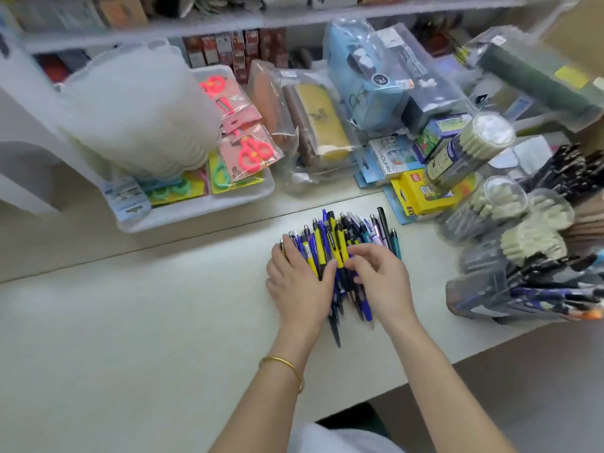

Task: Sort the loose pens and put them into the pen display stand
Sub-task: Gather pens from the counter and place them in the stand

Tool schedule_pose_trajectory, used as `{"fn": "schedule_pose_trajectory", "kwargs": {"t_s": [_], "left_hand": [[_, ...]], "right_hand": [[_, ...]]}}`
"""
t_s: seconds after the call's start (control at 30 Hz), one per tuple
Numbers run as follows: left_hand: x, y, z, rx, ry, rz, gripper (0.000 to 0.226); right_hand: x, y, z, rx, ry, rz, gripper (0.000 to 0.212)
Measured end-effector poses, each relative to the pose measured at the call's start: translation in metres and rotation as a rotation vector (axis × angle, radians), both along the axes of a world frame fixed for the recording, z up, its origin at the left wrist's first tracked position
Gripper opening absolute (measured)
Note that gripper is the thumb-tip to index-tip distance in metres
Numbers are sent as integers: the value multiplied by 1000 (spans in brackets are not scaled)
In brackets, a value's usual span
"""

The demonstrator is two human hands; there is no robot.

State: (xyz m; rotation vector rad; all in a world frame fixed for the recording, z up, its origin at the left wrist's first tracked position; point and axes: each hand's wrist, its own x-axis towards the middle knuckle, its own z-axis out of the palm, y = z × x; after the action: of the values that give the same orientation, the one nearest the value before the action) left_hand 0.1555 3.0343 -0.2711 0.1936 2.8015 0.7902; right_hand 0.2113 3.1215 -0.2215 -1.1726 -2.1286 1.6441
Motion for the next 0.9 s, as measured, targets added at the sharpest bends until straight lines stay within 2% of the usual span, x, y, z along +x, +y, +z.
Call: {"fn": "schedule_pose_trajectory", "kwargs": {"t_s": [0.2, 0.53, 0.9], "left_hand": [[2, 2, -6, -9, 49, 110, 84], [2, -10, -8, -39, -11, 211, 89], [6, -14, -7, -32, -10, 175, 93]], "right_hand": [[-16, 23, -1, -21, 17, 99, 25], [-26, 31, 1, -83, 75, 162, 30], [-27, 28, -10, -79, 62, 229, 26]]}}
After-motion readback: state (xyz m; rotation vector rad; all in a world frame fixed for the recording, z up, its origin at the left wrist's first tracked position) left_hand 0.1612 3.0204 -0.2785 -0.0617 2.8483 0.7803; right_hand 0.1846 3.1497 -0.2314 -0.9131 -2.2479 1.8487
